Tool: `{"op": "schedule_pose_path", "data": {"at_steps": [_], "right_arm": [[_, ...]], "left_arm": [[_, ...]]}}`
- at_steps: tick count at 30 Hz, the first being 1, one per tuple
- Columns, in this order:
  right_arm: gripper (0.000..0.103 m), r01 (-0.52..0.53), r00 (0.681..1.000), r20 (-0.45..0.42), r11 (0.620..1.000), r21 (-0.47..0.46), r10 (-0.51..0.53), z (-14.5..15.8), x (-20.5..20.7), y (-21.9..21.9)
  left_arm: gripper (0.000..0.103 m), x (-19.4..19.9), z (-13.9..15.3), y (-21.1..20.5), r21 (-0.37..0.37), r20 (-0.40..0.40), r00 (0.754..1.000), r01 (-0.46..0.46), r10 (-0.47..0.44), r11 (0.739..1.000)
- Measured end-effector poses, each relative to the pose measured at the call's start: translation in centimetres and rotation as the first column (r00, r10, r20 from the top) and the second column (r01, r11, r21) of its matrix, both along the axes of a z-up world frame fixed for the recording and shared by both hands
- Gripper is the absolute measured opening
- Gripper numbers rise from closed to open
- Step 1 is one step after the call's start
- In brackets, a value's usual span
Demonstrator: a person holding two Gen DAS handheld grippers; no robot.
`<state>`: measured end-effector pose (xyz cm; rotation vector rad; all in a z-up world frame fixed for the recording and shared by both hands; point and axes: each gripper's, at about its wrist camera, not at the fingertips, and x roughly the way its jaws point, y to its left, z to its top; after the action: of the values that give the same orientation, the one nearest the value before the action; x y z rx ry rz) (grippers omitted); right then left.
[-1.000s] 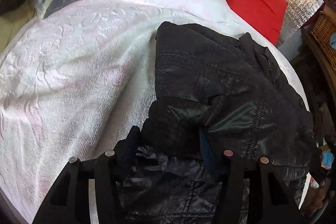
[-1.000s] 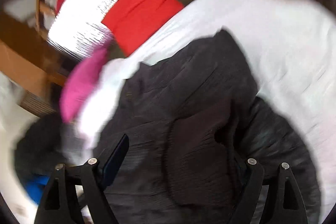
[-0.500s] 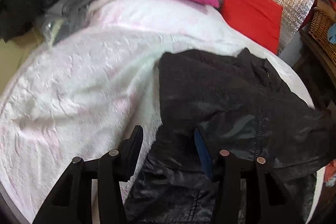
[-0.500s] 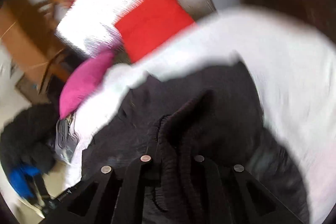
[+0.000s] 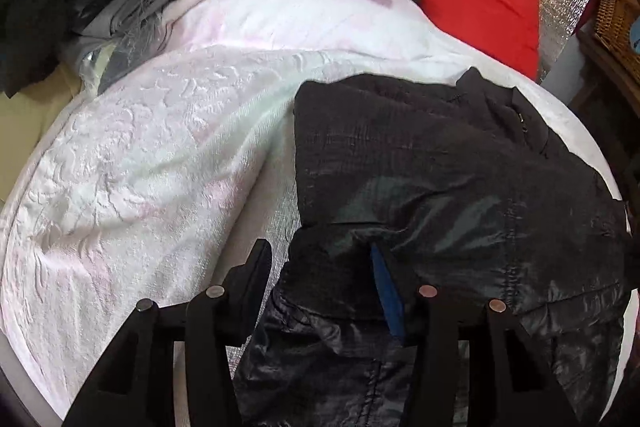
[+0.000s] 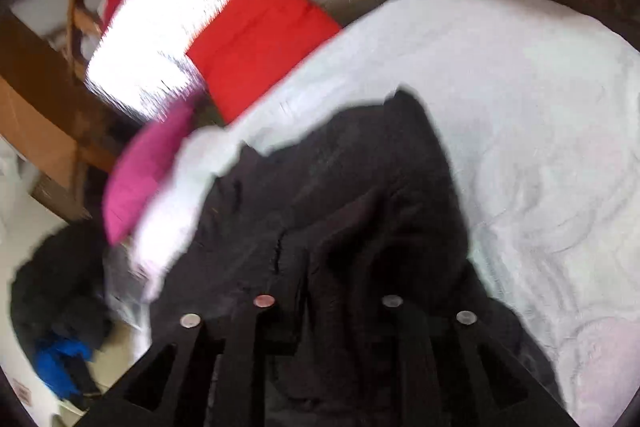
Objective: Fold large clothes
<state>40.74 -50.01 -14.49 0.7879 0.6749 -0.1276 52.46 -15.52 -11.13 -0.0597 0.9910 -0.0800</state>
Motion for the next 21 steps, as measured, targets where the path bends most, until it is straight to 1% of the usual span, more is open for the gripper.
{"op": "schedule_pose_path", "data": {"at_steps": [1,2,3,4,5,8,10,12,13,14,15,16,17,18,21], "right_arm": [[0.062,0.011,1.0,0.018,1.0,-0.006,-0.011,0.3,-0.7,-0.4],[0.095,0.04,0.998,0.038,0.999,-0.018,-0.039,1.0,-1.7,-1.0],[0.1,0.083,0.995,0.064,0.996,-0.027,-0.081,1.5,-2.7,-1.6],[0.1,0.145,0.984,0.114,0.989,-0.031,-0.14,1.8,-3.9,-2.4],[0.1,0.158,0.981,0.12,0.987,-0.027,-0.154,1.7,-4.3,-2.8],[0.099,0.112,0.992,0.052,0.993,0.022,-0.113,0.2,-3.5,-3.9],[0.096,0.077,0.997,0.01,0.997,0.01,-0.077,-1.0,-2.2,-3.4],[0.068,0.023,0.997,-0.074,1.0,-0.02,-0.024,-2.6,-0.3,-2.5],[0.065,0.0,0.995,-0.101,1.0,-0.026,-0.003,-3.3,0.5,-1.8],[0.061,-0.01,0.99,-0.141,0.998,-0.065,0.001,-3.8,1.0,-1.0],[0.05,-0.019,0.989,-0.149,0.992,-0.125,0.0,-3.6,1.1,-0.4],[0.044,-0.032,0.989,-0.146,0.988,-0.152,0.009,-3.1,1.1,-0.1],[0.038,-0.036,0.99,-0.143,0.985,-0.17,0.011,-2.4,0.8,0.1],[0.034,-0.034,0.992,-0.122,0.98,-0.196,0.01,-1.3,0.5,0.3],[0.032,-0.025,0.998,-0.054,0.969,-0.247,0.012,1.2,-0.7,1.0]], "left_arm": [[0.054,0.2,-0.6,0.9,0.001,0.008,1.0,0.0,0.0,1.0],[0.059,0.2,-0.4,1.1,0.001,0.017,1.0,-0.004,0.004,1.0],[0.062,0.3,-0.3,1.4,-0.005,0.025,1.0,-0.011,0.011,1.0],[0.063,0.3,-0.2,1.6,-0.015,0.03,0.999,-0.017,0.017,1.0],[0.063,0.3,-0.1,1.8,-0.032,0.031,0.999,-0.02,0.021,0.999],[0.063,0.6,-0.8,2.2,-0.062,-0.006,1.0,-0.02,0.02,0.998],[0.063,1.0,-1.8,2.1,-0.058,-0.046,0.999,-0.022,0.02,0.998],[0.061,1.2,-2.3,2.1,-0.073,-0.061,0.998,-0.018,0.013,0.997],[0.055,1.2,-2.3,2.0,-0.081,-0.063,0.998,-0.013,0.008,0.997],[0.052,1.2,-2.3,2.0,-0.092,-0.064,0.998,-0.004,-0.002,0.996],[0.051,1.1,-2.1,1.9,-0.086,-0.058,0.998,-0.004,-0.001,0.996],[0.047,1.0,-1.8,1.8,-0.084,-0.048,0.999,-0.003,-0.001,0.996],[0.046,1.0,-1.7,1.7,-0.081,-0.042,0.999,-0.003,-0.001,0.997],[0.045,1.0,-1.5,1.8,-0.081,-0.034,0.999,-0.003,0.0,0.997],[0.045,0.9,-1.3,1.9,-0.064,-0.023,1.0,-0.015,0.013,0.998]]}}
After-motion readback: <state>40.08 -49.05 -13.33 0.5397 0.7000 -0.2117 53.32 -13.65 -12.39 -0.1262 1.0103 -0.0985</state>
